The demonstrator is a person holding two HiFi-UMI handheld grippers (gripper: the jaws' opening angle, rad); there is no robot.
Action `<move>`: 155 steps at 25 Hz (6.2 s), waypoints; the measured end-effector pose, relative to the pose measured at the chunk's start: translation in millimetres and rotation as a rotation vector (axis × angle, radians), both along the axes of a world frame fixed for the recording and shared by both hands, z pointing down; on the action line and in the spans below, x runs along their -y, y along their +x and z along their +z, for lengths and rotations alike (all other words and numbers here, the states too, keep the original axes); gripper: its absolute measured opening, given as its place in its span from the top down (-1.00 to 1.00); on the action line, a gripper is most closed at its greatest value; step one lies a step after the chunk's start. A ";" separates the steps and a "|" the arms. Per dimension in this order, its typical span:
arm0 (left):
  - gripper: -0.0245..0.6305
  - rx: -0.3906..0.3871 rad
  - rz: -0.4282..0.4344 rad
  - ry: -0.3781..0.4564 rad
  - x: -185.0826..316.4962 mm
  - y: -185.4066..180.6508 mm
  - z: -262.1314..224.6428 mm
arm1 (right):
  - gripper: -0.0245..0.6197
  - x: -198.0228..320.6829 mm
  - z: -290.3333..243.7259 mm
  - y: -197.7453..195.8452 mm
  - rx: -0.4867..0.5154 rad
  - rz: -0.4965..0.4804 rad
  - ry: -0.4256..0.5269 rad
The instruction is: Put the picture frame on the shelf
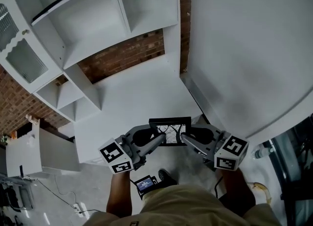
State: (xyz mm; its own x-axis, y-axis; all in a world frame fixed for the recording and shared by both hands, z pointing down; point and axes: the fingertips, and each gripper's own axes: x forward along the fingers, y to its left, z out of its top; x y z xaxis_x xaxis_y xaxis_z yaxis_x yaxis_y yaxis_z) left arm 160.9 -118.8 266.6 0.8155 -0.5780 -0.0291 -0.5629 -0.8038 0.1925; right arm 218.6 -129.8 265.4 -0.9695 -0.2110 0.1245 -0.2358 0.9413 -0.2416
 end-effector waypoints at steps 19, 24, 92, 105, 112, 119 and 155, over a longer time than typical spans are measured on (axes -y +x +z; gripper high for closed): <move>0.64 0.005 -0.307 -0.075 121.8 -165.7 36.8 | 0.68 137.0 36.1 -170.4 -0.021 -0.277 -0.022; 0.63 0.030 -0.466 -0.129 156.7 -203.5 50.5 | 0.68 179.8 51.6 -212.0 -0.004 -0.412 -0.033; 0.55 0.095 -1.180 -0.415 221.9 -525.9 345.7 | 0.71 264.8 386.2 -541.9 -0.337 -0.644 0.218; 0.55 0.119 -1.196 -0.457 180.0 -532.5 377.6 | 0.71 269.0 419.1 -581.5 -0.298 -0.703 0.268; 0.55 0.116 -1.185 -0.473 166.3 -531.1 383.3 | 0.71 266.7 430.0 -582.3 -0.330 -0.713 0.274; 0.55 0.110 -1.181 -0.481 163.9 -531.2 386.2 | 0.62 267.3 431.6 -579.9 -0.344 -0.712 0.266; 0.87 0.215 -1.169 -0.352 109.6 -437.6 236.6 | 0.90 257.3 272.8 -439.4 -0.297 -0.545 0.183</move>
